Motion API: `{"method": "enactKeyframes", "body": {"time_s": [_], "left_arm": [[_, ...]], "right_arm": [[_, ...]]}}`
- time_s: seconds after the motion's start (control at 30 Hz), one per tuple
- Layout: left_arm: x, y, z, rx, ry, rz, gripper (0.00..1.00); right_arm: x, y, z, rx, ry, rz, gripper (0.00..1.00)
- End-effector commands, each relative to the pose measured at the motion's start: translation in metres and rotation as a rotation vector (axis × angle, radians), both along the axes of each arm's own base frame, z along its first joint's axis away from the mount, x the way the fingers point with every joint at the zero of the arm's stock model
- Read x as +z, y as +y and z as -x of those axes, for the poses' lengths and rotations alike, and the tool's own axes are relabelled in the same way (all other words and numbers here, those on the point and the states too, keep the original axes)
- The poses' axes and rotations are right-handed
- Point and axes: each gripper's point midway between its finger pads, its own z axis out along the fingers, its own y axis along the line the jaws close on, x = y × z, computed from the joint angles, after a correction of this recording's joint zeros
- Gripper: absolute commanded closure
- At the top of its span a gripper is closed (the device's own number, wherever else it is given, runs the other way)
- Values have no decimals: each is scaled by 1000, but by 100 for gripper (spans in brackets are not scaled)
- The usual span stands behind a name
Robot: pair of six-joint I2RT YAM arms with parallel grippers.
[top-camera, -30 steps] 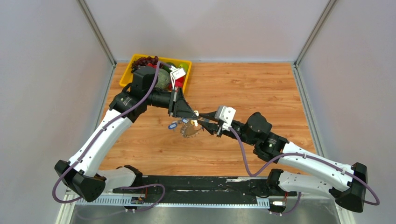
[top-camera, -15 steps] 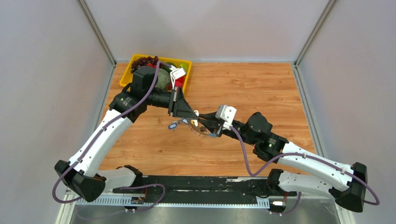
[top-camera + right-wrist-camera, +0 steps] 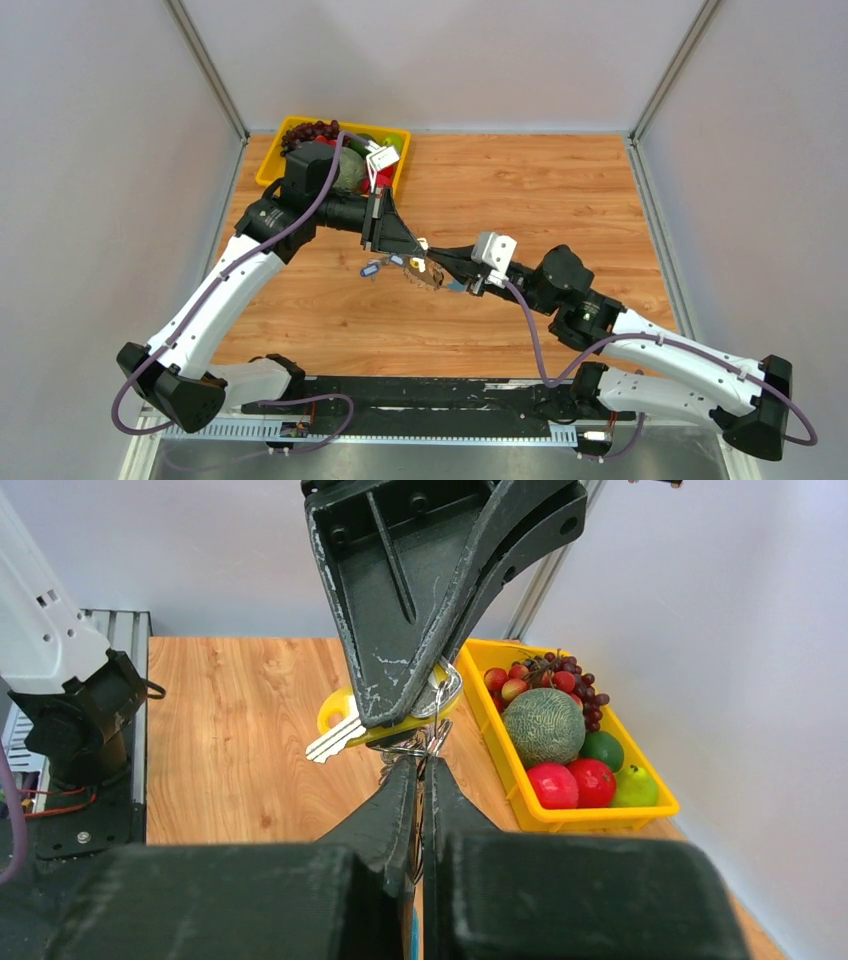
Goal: Remove the keys from the keyring
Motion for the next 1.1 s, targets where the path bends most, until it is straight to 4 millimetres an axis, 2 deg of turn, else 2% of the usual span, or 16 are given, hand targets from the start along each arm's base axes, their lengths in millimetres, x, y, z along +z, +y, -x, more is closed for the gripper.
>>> {"method": "enactKeyframes", "body": {"time_s": [0.0,0.2,0.43,0.63,0.83,0.93,0.97,1.03,1.07], "left_arm": [[19,0,-1,0,-41,43,100],[12,2,-9,25,-14,34,100],[-17,2,-17,36,52,-6,100],[-44,0,-23,39,112,-60,100],[-50,-4,-17,4,105,-76,100],[-42,-3,-15,-3,59,-73,100],[-39,-1,-14,-6,49,-73,100],[-29,1,-12,-11,0,-64,100],[-23,2,-12,-16,-39,-56,100]], "right_arm": [[15,-6,13,49,-101,-34,100],[16,-11,29,112,-200,-35,100],[15,-13,40,150,-273,-36,100],[8,-6,42,172,-275,-16,100],[-5,2,38,174,-263,28,100],[-11,3,40,191,-258,61,100],[-14,3,39,190,-252,77,95],[-17,0,36,166,-231,89,72],[-17,-2,34,152,-219,86,67]]}}
